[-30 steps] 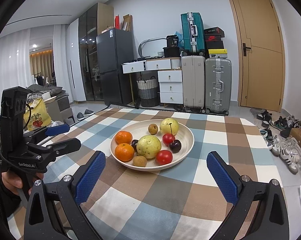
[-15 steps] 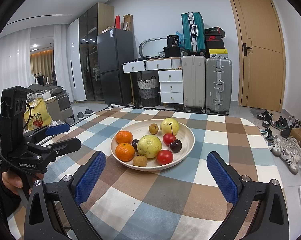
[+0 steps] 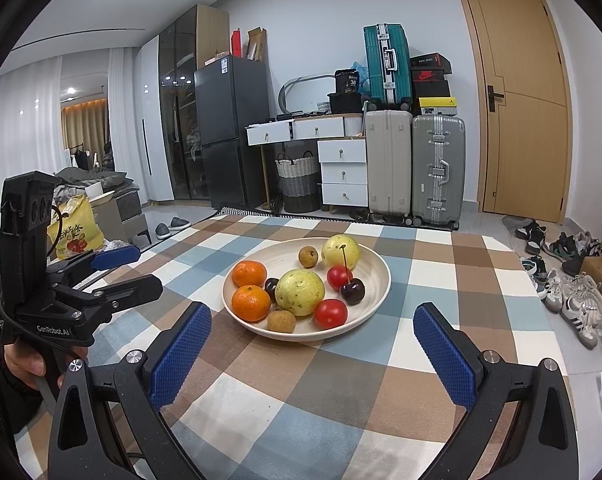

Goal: Organize fruits

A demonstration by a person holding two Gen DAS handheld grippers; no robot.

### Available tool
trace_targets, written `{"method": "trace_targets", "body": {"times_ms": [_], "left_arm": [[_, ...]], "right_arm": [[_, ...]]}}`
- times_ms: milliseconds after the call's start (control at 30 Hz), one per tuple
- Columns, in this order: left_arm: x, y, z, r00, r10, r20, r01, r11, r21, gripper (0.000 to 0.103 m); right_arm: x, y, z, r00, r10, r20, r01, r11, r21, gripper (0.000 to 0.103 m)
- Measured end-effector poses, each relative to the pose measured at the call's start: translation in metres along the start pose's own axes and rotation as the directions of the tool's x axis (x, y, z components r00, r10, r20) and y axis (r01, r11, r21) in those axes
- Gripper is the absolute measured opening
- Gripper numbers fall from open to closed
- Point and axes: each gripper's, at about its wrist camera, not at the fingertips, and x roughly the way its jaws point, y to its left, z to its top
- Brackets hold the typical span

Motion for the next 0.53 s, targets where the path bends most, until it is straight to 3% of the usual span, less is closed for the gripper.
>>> {"method": "trace_targets", "body": {"times_ms": [533], "left_arm": [[0.0001,0.0021,0.0038,1.0,0.006,0.002,-0.006,1.0,-0.015,0.102]], "right_arm": [[0.0019,0.0028,-0.0018,1.0,0.003,-0.002,-0.003,1.0,0.0,0.103]]}}
